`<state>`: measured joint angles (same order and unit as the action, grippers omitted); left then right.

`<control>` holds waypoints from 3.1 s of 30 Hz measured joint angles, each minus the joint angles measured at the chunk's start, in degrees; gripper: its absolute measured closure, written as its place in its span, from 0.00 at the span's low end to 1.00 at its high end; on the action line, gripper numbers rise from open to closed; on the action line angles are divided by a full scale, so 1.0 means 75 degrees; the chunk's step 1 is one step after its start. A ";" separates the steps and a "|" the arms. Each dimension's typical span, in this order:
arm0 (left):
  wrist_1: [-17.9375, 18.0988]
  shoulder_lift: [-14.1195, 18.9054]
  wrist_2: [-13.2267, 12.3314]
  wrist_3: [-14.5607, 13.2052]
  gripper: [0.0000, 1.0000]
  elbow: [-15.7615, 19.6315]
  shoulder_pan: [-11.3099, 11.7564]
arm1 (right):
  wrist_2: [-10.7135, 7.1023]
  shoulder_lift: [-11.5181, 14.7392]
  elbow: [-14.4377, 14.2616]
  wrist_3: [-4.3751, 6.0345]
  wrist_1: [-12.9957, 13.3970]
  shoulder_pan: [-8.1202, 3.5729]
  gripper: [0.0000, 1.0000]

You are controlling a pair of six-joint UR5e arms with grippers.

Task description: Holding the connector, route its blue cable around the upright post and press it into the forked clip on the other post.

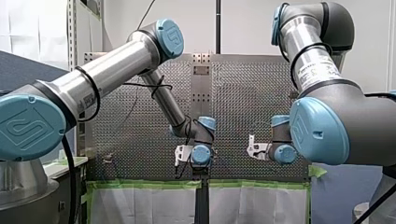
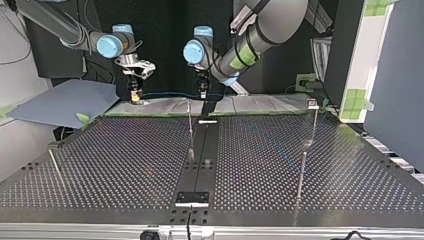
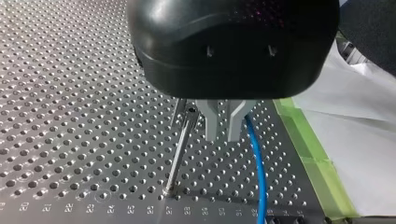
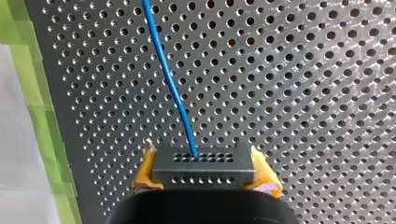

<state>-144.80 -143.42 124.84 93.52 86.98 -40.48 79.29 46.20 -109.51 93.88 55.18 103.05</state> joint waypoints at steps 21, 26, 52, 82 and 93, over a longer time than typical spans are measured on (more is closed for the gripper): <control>-0.0832 -0.0005 -0.1029 0.0335 0.63 -0.0007 0.0304 | 0.0000 0.0000 0.0004 0.0000 0.0012 0.0000 1.00; -0.1146 -0.0004 -0.1344 0.0385 0.58 -0.0009 0.0389 | 0.0000 0.0000 0.0006 0.0000 0.0015 0.0000 1.00; -0.2089 0.0322 -0.1499 0.0401 0.56 -0.0177 0.0494 | -0.0091 0.0000 0.0011 -0.0058 0.0031 0.0053 1.00; -0.2432 0.0727 -0.1651 0.0608 0.47 0.0291 0.0487 | -0.0105 0.0000 0.0016 -0.0082 0.0063 0.0111 1.00; -0.2367 0.0690 -0.1912 0.0855 0.47 0.0221 0.0701 | -0.0106 0.0000 0.0018 -0.0082 0.0050 0.0155 1.00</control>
<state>-162.56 -138.25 110.50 99.93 88.64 -35.22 78.49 46.20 -109.37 93.27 55.56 104.21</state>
